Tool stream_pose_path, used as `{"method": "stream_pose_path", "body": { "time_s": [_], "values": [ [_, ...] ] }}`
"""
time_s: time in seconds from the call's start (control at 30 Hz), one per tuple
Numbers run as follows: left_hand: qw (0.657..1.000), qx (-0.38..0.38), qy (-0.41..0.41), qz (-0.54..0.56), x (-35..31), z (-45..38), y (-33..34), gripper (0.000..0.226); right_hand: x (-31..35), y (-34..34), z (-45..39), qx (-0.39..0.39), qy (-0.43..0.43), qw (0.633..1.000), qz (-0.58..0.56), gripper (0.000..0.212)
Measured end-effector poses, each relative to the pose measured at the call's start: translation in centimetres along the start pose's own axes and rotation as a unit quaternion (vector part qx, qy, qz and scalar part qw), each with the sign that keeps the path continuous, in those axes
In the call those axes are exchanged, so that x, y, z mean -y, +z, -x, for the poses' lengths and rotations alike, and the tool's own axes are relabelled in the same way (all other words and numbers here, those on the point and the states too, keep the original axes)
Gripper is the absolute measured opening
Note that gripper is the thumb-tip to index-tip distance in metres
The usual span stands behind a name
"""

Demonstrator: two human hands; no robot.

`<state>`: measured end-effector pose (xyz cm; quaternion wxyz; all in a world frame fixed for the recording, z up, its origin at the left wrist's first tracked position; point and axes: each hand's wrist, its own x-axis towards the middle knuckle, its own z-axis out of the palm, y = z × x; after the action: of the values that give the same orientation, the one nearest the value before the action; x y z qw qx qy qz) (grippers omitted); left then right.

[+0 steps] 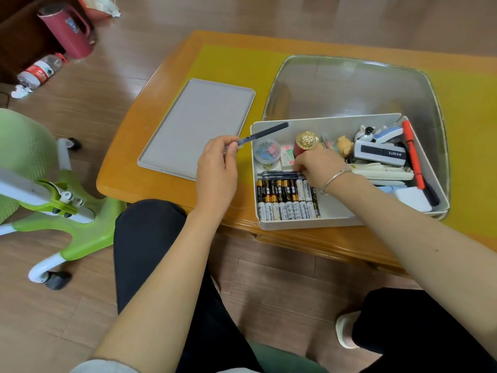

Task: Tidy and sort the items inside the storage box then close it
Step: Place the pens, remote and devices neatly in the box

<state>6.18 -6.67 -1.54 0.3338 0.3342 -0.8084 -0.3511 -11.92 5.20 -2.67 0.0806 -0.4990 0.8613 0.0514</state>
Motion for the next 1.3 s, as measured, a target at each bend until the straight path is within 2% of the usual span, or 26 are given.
{"method": "stream_pose_path", "body": {
  "time_s": [0.2,0.33,0.4,0.47,0.53,0.6,0.73,0.8,0.9,0.97,1.03,1.17,1.3],
  "values": [
    [0.995,0.039,0.050,-0.077,-0.5,0.1,0.6,0.024,-0.4,0.1,0.3,0.018,-0.035,0.999,-0.016,0.033],
    [0.988,0.055,0.063,-0.130,-0.8,0.0,0.9,0.024,-0.8,0.2,1.0,-0.015,-0.044,0.998,-0.039,0.025],
    [0.985,0.063,0.072,-0.145,-1.0,0.0,1.1,0.024,-0.9,0.0,1.6,-0.065,-0.052,0.993,-0.083,0.021],
    [0.982,0.062,0.080,-0.158,-1.1,0.0,1.3,0.022,-1.0,-0.4,2.3,-0.158,-0.052,0.973,-0.160,0.013],
    [0.980,0.065,0.089,-0.163,-1.4,0.0,1.7,0.021,-0.9,-1.0,2.7,-0.204,-0.056,0.958,-0.192,0.018],
    [0.979,0.077,0.097,-0.159,-1.7,-0.1,2.2,0.019,-1.0,-1.3,2.7,-0.182,-0.070,0.966,-0.172,0.025],
    [0.982,0.112,0.085,-0.123,-2.0,-0.1,2.7,0.018,-1.3,-1.5,2.2,-0.137,-0.079,0.978,-0.136,0.024],
    [0.978,0.121,0.077,-0.151,-2.2,0.0,2.8,0.020,-1.5,-1.4,1.9,-0.105,-0.069,0.986,-0.107,0.024],
    [0.970,0.103,0.114,-0.190,-3.1,0.7,2.8,0.022,-1.7,-1.1,1.1,-0.047,-0.049,0.996,-0.052,0.023],
    [0.963,0.146,0.146,-0.171,-4.0,1.4,3.0,0.018,-1.6,-0.9,0.7,-0.038,-0.039,0.998,-0.034,0.022],
    [0.944,0.242,0.152,-0.164,-4.6,2.2,3.7,0.020,-1.6,-0.8,0.4,-0.039,-0.024,0.999,-0.024,0.019],
    [0.875,0.411,0.113,-0.228,-4.8,3.2,5.8,0.032,-1.3,-0.6,0.0,-0.036,-0.001,0.999,-0.007,0.016],
    [0.848,0.448,0.032,-0.283,-5.1,3.3,6.8,0.047,-1.1,0.2,-0.2,-0.032,0.007,0.998,0.060,0.022]
  ]
}}
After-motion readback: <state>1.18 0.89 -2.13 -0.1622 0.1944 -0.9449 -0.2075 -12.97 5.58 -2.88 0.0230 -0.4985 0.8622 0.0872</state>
